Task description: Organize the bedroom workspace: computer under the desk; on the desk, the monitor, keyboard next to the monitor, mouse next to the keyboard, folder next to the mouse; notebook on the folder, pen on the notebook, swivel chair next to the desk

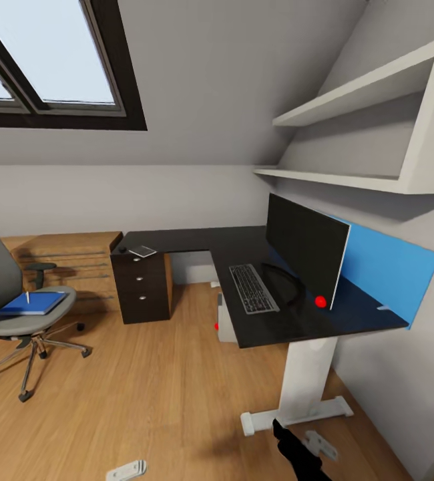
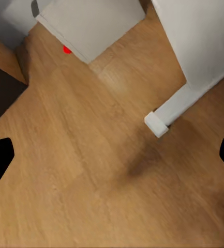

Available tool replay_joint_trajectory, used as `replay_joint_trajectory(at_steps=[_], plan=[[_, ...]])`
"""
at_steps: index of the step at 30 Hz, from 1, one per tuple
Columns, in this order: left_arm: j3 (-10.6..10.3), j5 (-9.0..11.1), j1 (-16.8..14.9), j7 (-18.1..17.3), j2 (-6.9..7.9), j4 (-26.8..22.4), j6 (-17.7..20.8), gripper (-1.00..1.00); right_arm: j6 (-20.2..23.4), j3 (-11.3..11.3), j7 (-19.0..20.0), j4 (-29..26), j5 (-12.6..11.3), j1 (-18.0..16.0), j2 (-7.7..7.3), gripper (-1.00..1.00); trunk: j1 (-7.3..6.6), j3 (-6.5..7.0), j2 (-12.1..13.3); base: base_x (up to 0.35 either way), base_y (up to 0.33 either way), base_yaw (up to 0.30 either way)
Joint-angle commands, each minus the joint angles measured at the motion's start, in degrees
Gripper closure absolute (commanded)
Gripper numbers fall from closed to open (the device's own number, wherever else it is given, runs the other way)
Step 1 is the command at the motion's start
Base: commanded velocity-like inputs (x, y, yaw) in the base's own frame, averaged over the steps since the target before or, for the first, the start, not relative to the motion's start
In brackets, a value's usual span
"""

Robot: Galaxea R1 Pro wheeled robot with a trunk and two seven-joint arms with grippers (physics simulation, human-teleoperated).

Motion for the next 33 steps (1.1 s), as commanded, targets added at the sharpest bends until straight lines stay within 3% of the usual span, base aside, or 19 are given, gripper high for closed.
replay_joint_trajectory(at_steps=[1,7,10,15,16,17,24,31,33], plan=[[-0.16,-0.06,-0.06,0.48,0.00,1.32,-3.35,-1.00,-3.27,0.54,-0.15,1.41,1.25,-0.05,-0.07,-1.00,-0.23,0.12,0.38,0.000,0.000,0.000],[-0.21,-1.18,-0.09,0.47,0.02,6.80,-13.19,-1.00,-10.78,0.90,0.76,6.01,5.36,0.14,-0.04,-1.00,-1.55,1.20,2.79,0.000,0.000,0.000],[-0.27,-2.20,-0.10,0.55,0.05,9.42,-15.57,-1.00,-12.61,0.95,2.09,7.07,6.51,0.25,-0.12,-1.00,-2.21,1.74,3.99,0.000,0.000,0.000],[-0.26,-5.44,-0.09,0.58,0.06,10.92,-16.82,-1.00,-13.24,1.04,2.72,7.76,7.52,0.29,-0.18,-1.00,-3.30,2.64,5.99,0.000,0.000,0.000],[-0.24,-7.29,-0.10,0.57,0.01,11.29,-18.83,-1.00,-13.35,1.01,2.89,9.21,7.89,0.29,-0.20,-1.00,-3.30,2.64,5.99,0.000,0.000,0.000],[-0.23,-7.78,-0.10,0.53,0.00,11.57,-20.37,-1.00,-13.43,1.04,2.96,9.80,7.99,0.30,-0.20,-1.00,-3.30,2.64,5.99,0.000,0.000,0.000],[-0.23,-8.48,-0.08,0.53,-0.02,12.56,-24.47,-1.00,-13.94,1.23,3.11,10.65,8.07,0.30,-0.01,-1.00,-3.30,2.64,5.99,0.000,0.000,0.000],[-0.16,-8.50,-0.11,0.59,0.06,12.79,-25.62,-1.00,-15.57,1.49,15.14,13.69,8.83,0.30,-0.11,-1.00,-3.30,2.64,5.99,0.000,0.000,0.000],[-0.14,-8.44,-0.11,0.67,0.06,13.61,-25.62,-1.00,-15.97,1.77,15.91,14.56,8.97,0.30,-0.03,-1.00,-3.30,2.64,5.99,0.000,0.000,0.000]])
